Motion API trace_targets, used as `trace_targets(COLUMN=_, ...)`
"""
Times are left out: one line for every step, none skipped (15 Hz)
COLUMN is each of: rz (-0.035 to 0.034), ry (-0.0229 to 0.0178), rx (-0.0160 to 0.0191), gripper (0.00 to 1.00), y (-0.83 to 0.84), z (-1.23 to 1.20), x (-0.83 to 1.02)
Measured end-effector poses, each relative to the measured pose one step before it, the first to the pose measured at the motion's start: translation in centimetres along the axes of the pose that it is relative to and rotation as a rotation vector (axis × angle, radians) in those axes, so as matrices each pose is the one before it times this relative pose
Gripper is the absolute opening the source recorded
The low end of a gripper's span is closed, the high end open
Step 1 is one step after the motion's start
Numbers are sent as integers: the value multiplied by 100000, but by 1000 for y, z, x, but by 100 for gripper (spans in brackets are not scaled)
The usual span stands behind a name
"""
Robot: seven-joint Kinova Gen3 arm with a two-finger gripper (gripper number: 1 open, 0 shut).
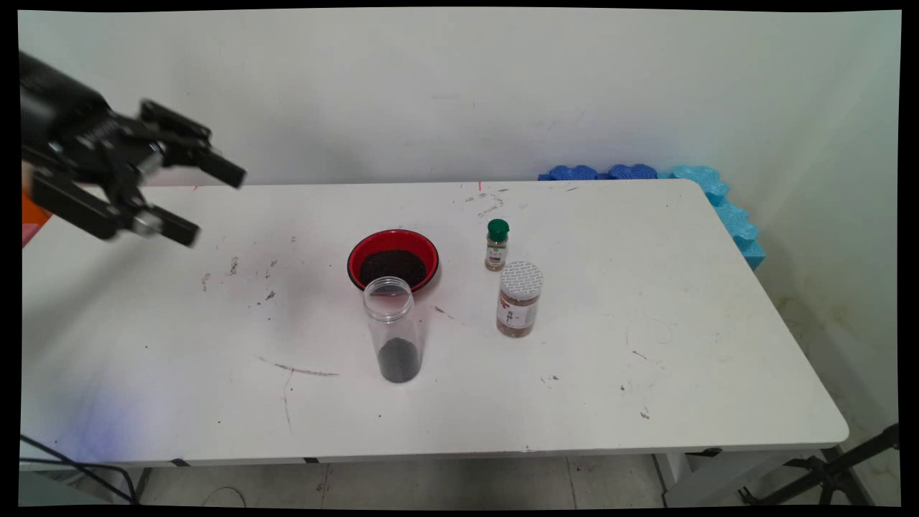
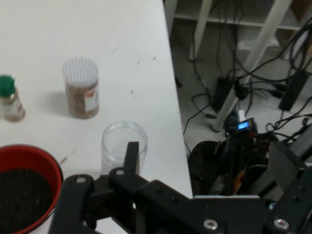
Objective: Pick up the black seasoning powder from the table
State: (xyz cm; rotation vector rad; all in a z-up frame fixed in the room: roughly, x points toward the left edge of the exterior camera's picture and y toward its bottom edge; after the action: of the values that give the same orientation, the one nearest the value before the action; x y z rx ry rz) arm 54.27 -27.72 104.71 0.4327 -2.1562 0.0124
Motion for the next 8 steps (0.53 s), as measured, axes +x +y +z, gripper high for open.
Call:
trace_targets(rz=-1362, ry=-614, rx=1565, gripper=100, y=120, z=810, x=-627)
trace_targets(rz=-1384, ry=-943, rx=1864, gripper=100, y=156, z=954, x=-710)
trace_targets(rz=-1440, ry=-900, rx=1978, gripper=100, y=121, z=902, x=-696)
trace_targets(rz=-1250, ry=-681, rx=1596, gripper=100, y=72, z=740, x=-572)
trace_targets(rz=-705, ry=-509, rx=1019, gripper=100, y=63, z=493, x=-364)
trace_targets(rz=-1070, ry=-747, rx=1343, gripper=100, y=79, z=721, x=-560)
trace_targets(rz=-1031, ry=-860, rx=1353, gripper=100, y=103, z=798, x=-635)
trace_targets(rz=-388, ry=-974, rx=889, gripper=100, y=148, z=801, x=-630)
